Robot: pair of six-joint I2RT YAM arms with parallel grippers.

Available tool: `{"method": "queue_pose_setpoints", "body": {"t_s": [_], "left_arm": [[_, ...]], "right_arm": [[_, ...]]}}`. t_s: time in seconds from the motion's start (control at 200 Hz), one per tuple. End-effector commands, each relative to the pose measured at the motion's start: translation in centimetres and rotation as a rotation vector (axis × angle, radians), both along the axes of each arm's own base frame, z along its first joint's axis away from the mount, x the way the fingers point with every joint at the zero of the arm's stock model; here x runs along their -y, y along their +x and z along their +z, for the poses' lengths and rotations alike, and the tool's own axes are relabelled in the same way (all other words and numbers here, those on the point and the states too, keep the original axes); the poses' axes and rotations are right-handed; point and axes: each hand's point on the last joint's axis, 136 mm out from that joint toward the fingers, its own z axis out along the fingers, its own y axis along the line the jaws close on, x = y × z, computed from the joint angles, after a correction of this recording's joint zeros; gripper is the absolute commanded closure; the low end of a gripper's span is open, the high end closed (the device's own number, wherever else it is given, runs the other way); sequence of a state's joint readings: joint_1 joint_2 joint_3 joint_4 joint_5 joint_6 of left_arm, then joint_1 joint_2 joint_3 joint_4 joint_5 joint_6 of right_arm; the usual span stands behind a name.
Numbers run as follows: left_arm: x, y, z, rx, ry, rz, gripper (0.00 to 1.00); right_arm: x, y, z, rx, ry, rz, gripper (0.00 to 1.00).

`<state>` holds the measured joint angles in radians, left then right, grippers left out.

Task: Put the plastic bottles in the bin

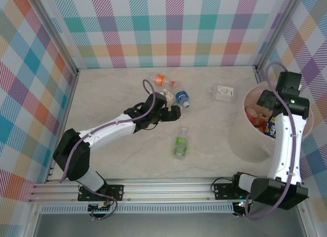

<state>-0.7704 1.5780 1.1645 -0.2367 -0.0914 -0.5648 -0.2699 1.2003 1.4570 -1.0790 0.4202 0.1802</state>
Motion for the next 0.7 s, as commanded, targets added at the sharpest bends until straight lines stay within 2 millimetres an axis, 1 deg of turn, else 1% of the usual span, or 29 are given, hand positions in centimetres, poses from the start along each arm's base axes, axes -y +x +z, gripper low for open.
{"method": "queue_pose_setpoints", "body": {"t_s": [0.0,0.085,0.155,0.215,0.255,0.325,0.41,0.445,0.48,0.54,0.62,0.665,0.695], "left_arm": [[0.1,0.3,0.6,-0.002,0.001,0.011,0.0],[0.2,0.2,0.3,-0.009,0.007,0.009,0.0],[0.2,0.2,0.2,-0.013,0.008,0.008,0.0],[0.2,0.2,0.2,-0.012,0.007,0.011,0.0],[0.1,0.2,0.1,-0.013,0.007,0.013,0.0],[0.0,0.2,0.1,-0.011,0.011,0.017,0.0],[0.0,0.2,0.0,-0.014,0.011,0.022,0.0],[0.0,0.3,-0.1,-0.016,0.011,0.021,0.0],[0.1,0.3,-0.2,-0.019,0.008,0.022,0.0],[0.2,0.3,-0.2,-0.025,0.005,0.022,0.0],[0.1,0.3,-0.2,-0.027,0.004,0.027,0.0],[0.0,0.2,-0.2,-0.026,0.003,0.033,0.0],[-0.1,0.3,-0.2,-0.024,0.004,0.04,0.0]], "right_arm": [[0.7,-0.9,-1.8,-0.075,-0.001,-0.049,0.02],[0.4,-0.6,-1.6,-0.062,0.012,-0.039,0.02],[0.4,-0.3,-1.1,-0.046,0.017,-0.038,0.02],[0.1,0.0,-0.1,-0.018,0.026,-0.027,0.02],[-0.3,0.2,0.9,0.014,0.043,-0.009,0.02],[-2.1,1.0,3.3,0.119,0.099,0.069,0.01],[-5.9,2.2,6.5,0.288,0.209,0.242,0.0],[-7.2,2.4,7.6,0.345,0.248,0.297,0.0],[-8.0,2.4,8.5,0.387,0.273,0.328,0.0],[-8.5,2.3,9.2,0.416,0.289,0.331,0.0],[-9.0,2.0,9.3,0.402,0.302,0.332,0.0],[-10.0,2.0,9.3,0.396,0.318,0.366,0.0],[-11.1,2.0,9.4,0.402,0.345,0.41,0.0]]}}
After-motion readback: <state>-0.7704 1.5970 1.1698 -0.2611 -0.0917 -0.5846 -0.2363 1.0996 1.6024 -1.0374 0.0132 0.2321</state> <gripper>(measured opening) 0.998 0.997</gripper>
